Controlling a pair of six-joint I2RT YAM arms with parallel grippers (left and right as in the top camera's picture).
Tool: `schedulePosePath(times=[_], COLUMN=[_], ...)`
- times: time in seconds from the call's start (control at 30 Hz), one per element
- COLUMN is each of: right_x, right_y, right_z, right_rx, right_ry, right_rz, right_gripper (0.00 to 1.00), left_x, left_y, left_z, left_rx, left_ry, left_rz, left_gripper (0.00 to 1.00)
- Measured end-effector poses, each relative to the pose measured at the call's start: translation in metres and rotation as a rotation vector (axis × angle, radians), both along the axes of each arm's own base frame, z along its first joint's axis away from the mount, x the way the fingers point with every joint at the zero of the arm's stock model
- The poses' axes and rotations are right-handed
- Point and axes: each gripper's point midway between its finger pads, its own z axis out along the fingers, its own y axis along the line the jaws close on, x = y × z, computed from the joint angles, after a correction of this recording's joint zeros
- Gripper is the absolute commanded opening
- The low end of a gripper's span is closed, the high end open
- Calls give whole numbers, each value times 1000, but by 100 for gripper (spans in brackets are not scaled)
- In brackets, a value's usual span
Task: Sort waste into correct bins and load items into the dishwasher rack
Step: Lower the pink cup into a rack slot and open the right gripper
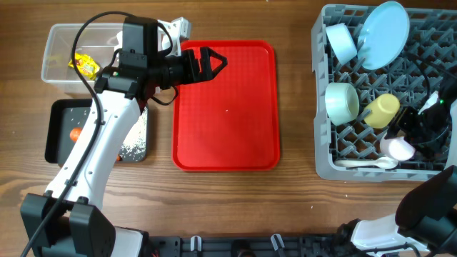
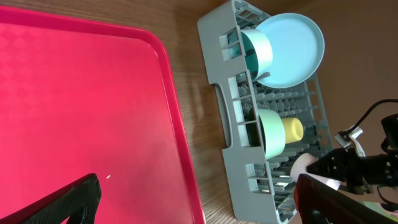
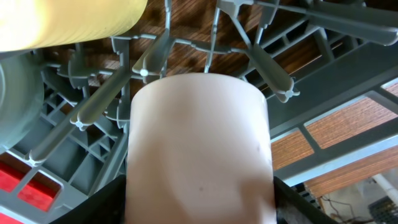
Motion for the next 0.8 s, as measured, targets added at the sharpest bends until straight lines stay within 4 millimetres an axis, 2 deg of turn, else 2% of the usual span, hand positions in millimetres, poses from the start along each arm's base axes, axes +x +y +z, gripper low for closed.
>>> schedulePosePath(times=[0.03,0.17,0.37,0.5,0.57,0.6,0.67,0.73,0.8], right_x=[0,2,8,1,-3,-5,-7,-7,-7], right_y=[0,-2,-7,-3,0,2,5,7,8], right_z=[0,-3,-5,-4,-3,-3,0,6,10], right_rx=[-1,-5,-27,-8,7,13,21,21,22], right_ry=[-1,0,-14,11,26,32,31,10,-7], right_rz=[-5,-8,-14,-12,-11,-9,-3,8,10], right_gripper=[85,93,96,95,87,76,63,44,33], left_x=[0,0,0,0,0,0,0,0,0], left_y=[0,0,0,0,0,0,0,0,0], left_z=[0,0,0,0,0,0,0,0,0], left_rx=[0,0,0,0,0,0,0,0,0], left_ry=[0,0,0,0,0,0,0,0,0], left_rz=[0,0,0,0,0,0,0,0,0], left_gripper=[100,100,100,100,100,100,100,100,100])
